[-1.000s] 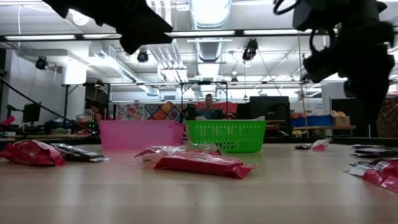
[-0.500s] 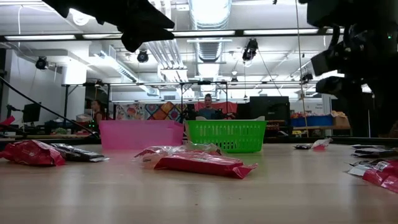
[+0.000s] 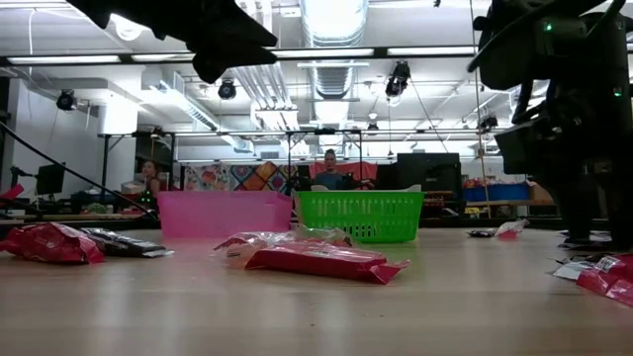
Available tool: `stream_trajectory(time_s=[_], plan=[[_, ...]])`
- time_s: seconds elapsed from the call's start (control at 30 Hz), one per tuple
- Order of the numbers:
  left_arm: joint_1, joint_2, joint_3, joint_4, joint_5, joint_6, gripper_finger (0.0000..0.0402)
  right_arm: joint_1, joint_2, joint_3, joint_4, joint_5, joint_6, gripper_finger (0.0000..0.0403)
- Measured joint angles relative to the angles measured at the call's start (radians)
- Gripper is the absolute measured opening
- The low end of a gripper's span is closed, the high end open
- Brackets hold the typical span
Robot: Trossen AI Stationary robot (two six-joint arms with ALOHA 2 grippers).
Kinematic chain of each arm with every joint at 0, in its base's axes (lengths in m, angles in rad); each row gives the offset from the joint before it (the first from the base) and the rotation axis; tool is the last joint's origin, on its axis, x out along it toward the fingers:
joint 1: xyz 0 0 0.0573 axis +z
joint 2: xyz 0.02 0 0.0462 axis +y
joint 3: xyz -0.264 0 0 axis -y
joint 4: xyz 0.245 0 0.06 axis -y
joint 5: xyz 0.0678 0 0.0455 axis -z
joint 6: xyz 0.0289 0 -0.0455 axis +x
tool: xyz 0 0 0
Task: Sort candy
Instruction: Put the brown chocolate bar into the green bin
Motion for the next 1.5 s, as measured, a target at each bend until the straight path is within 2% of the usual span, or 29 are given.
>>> stream_trajectory(time_s=[0.17,0.47,0.63,0.8,1.0,1.2,1.33,1.43,1.5], plan=[[0.0,0.0,-0.007,0.003,0.0,0.0,0.0142,0.0,0.007,-0.002,0.012,0.002,0.003,0.0167],[-0.001,0.0,-0.011,0.003,0.0,0.0,0.0142,-0.005,-0.002,-0.003,0.031,0.015,0.006,0.0061],[-0.001,0.0,-0.011,0.003,0.0,0.0,0.0142,-0.005,-0.008,0.016,0.034,0.033,0.003,0.002],[-0.004,0.0,-0.011,0.007,0.0,0.0,0.0142,-0.005,-0.041,0.041,0.037,0.018,-0.002,0.0009],[-0.026,0.0,-0.011,0.008,0.001,0.0,0.0142,-0.005,-0.14,0.057,0.041,0.017,0.008,0.0008],[-0.067,0.042,-0.011,0.091,0.001,0.0,0.0142,-0.001,-0.266,0.041,0.172,0.16,0.019,0.0008],[-0.106,0.136,-0.011,0.228,0.001,0.0,0.0142,0.023,-0.324,-0.005,0.406,0.321,-0.053,0.0008],[-0.123,0.216,-0.011,0.337,0.001,0.005,0.0142,0.043,-0.329,-0.03,0.599,0.488,-0.148,0.0008],[-0.124,0.268,-0.011,0.413,0.002,0.008,0.0142,0.051,-0.32,-0.044,0.743,0.56,-0.227,0.0008]])
